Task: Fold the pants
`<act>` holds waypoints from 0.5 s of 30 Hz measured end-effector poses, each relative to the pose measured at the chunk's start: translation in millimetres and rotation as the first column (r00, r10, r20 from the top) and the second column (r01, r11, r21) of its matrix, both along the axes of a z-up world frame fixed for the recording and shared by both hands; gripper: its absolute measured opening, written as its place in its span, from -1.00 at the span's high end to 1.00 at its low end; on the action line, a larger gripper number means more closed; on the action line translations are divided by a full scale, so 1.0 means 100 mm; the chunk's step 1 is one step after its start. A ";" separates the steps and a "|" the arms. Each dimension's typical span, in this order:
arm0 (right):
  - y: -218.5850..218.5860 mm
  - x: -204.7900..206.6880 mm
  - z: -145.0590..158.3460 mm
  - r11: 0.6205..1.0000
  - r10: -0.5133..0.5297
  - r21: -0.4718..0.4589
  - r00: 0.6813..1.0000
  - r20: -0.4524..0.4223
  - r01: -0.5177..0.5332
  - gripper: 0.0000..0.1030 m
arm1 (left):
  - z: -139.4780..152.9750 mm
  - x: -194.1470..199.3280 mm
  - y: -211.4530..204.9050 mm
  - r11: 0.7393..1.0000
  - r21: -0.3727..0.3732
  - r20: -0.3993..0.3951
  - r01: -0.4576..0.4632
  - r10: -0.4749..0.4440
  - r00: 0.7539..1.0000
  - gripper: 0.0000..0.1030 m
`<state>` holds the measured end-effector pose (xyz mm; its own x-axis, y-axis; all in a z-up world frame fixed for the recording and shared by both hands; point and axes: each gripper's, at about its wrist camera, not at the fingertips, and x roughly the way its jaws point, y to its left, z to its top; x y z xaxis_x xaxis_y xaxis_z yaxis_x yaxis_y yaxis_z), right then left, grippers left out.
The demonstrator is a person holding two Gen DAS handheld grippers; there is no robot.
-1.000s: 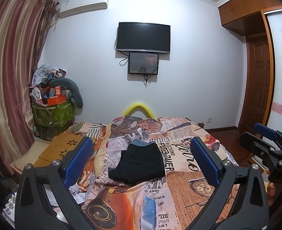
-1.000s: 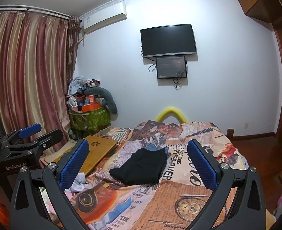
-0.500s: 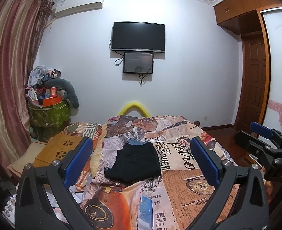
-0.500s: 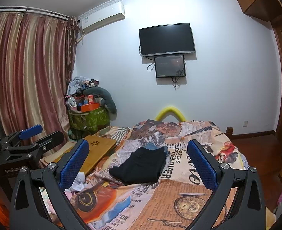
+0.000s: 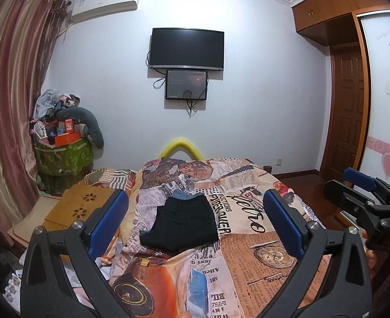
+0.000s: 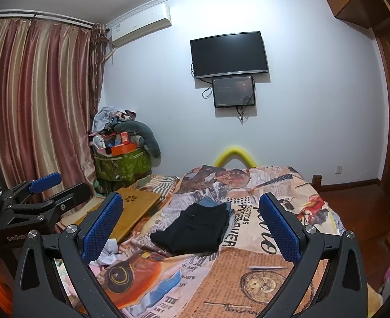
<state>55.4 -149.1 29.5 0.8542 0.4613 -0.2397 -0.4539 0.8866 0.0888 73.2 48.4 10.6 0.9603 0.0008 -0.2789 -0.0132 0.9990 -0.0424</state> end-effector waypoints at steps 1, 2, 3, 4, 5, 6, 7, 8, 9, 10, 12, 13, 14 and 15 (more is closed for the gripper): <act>0.00 -0.01 0.00 1.000 0.000 0.000 1.000 0.000 0.000 -0.98 | 0.00 0.00 0.00 1.000 -0.002 -0.001 -0.002 0.002 1.000 -0.99; 0.00 0.00 0.00 1.000 0.000 0.000 1.000 -0.001 0.000 -0.98 | -0.01 0.00 0.01 1.000 -0.003 -0.002 -0.004 0.004 1.000 -0.99; 0.00 0.00 0.00 1.000 -0.001 0.000 1.000 -0.001 0.001 -0.98 | -0.01 0.00 0.01 1.000 -0.004 -0.002 -0.005 0.005 1.000 -0.99; 0.00 -0.01 0.00 1.000 -0.001 0.001 1.000 -0.001 0.001 -0.98 | 0.00 0.00 0.00 1.000 -0.004 -0.003 -0.005 0.005 1.000 -0.99; 0.00 -0.01 0.00 1.000 -0.001 0.002 1.000 -0.001 0.001 -0.98 | 0.00 0.00 0.00 1.000 -0.003 -0.003 -0.001 0.001 1.000 -0.99; 0.00 0.00 0.00 1.000 0.000 0.001 1.000 -0.001 0.000 -0.98 | 0.00 0.00 0.00 1.000 -0.002 -0.002 0.001 -0.001 1.000 -0.99; 0.00 0.00 0.00 1.000 0.000 0.001 1.000 -0.001 0.000 -0.98 | 0.00 0.00 -0.01 1.000 0.000 0.000 0.001 -0.001 1.000 -0.99; 0.00 0.00 0.00 1.000 0.000 0.001 1.000 -0.001 0.000 -0.98 | 0.00 0.00 -0.02 1.000 0.002 0.001 0.003 -0.003 1.000 -0.99; 0.00 0.00 0.00 1.000 -0.001 0.001 1.000 0.000 0.001 -0.98 | 0.00 0.01 -0.02 1.000 0.004 0.001 0.005 -0.005 1.000 -0.99; -0.01 -0.01 0.00 1.000 -0.002 0.002 1.000 0.000 0.002 -0.98 | -0.01 0.01 -0.03 1.000 0.005 0.001 0.005 -0.005 1.000 -0.99; 0.00 0.02 0.00 1.000 -0.001 0.001 1.000 -0.003 0.001 -0.98 | -0.01 0.01 -0.03 1.000 0.003 0.000 0.007 -0.007 1.000 -0.99; 0.00 0.01 0.00 1.000 -0.001 0.001 1.000 -0.005 0.001 -0.98 | -0.02 0.01 -0.03 1.000 0.001 0.000 0.008 -0.008 1.000 -0.99; 0.00 0.00 0.00 1.000 -0.002 0.001 1.000 -0.005 0.002 -0.98 | -0.02 0.01 -0.03 1.000 -0.002 -0.001 0.008 -0.008 1.000 -0.99; 0.00 0.00 0.00 1.000 -0.003 0.001 1.000 -0.005 0.003 -0.98 | -0.02 0.01 -0.03 1.000 -0.005 -0.003 0.009 -0.009 1.000 -0.99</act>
<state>55.4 -149.3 29.9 0.8543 0.4592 -0.2434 -0.4510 0.8878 0.0920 74.6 45.8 9.1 0.9595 -0.0088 -0.2816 -0.0047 0.9989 -0.0472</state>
